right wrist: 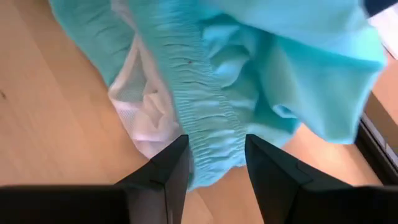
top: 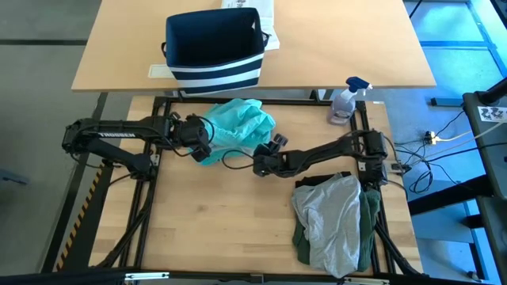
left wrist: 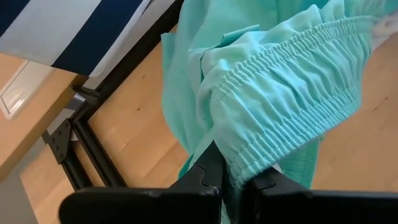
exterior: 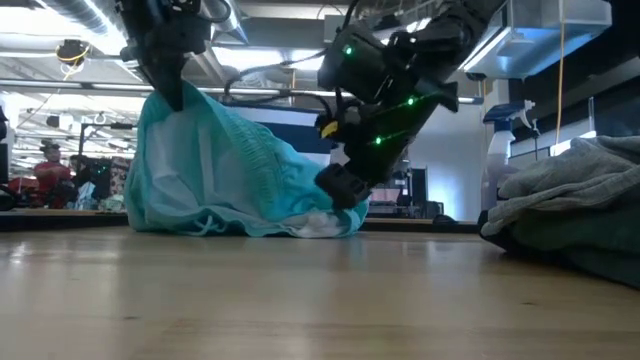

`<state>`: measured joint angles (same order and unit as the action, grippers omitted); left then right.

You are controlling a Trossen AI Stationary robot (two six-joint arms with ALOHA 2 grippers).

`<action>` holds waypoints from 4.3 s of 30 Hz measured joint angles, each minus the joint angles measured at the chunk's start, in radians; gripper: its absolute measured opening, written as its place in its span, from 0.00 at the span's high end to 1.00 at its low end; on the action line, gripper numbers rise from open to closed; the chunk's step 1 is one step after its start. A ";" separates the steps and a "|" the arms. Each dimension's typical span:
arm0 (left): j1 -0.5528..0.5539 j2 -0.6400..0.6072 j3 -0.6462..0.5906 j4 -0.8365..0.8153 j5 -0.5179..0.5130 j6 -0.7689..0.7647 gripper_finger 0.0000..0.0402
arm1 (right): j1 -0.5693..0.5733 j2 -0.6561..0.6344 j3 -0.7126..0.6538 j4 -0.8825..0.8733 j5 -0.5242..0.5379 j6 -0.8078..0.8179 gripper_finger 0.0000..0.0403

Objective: Fold Laundry from Bin
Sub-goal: Fold the blue shorts

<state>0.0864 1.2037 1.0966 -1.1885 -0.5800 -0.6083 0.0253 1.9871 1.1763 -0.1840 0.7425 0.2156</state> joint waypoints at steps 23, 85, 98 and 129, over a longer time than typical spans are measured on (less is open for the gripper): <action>-0.008 0.000 0.000 0.000 0.014 0.015 0.98 | -0.019 -0.051 0.000 -0.062 -0.196 0.005 0.50; -0.024 -0.010 0.001 -0.167 0.015 0.029 0.98 | -0.150 -0.249 0.078 -0.150 -0.133 -0.221 0.99; 0.008 -0.047 0.097 -0.174 -0.044 0.166 0.94 | -0.149 -0.499 0.247 -0.356 -0.137 -0.249 1.00; -0.707 -0.031 -0.432 0.312 -0.031 -1.047 0.49 | -0.143 -0.337 0.228 -0.472 -0.256 -0.224 1.00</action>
<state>-0.6204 1.1725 0.6641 -0.8767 -0.6111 -1.6550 -0.1181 1.6505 1.4044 -0.6558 0.4869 -0.0082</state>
